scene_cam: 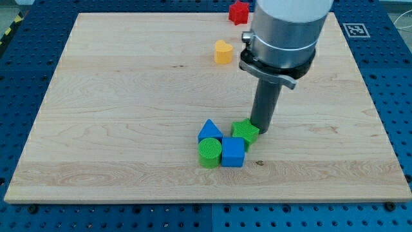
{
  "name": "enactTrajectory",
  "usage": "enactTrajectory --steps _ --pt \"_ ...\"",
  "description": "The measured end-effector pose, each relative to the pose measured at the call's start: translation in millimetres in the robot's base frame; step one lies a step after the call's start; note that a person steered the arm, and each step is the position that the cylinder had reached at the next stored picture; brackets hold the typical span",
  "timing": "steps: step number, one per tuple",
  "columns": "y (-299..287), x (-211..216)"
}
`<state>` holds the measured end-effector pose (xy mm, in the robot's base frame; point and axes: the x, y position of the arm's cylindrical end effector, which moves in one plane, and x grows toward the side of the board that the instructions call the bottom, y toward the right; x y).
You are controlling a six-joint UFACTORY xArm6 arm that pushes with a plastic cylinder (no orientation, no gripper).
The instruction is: Point your arm at the yellow heart
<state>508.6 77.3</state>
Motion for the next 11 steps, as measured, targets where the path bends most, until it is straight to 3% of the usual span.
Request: enactTrajectory --steps 2,6,8,11 --pt "-16 -1" --pt "10 -39" --pt "-38 -63" --pt "-134 -146"
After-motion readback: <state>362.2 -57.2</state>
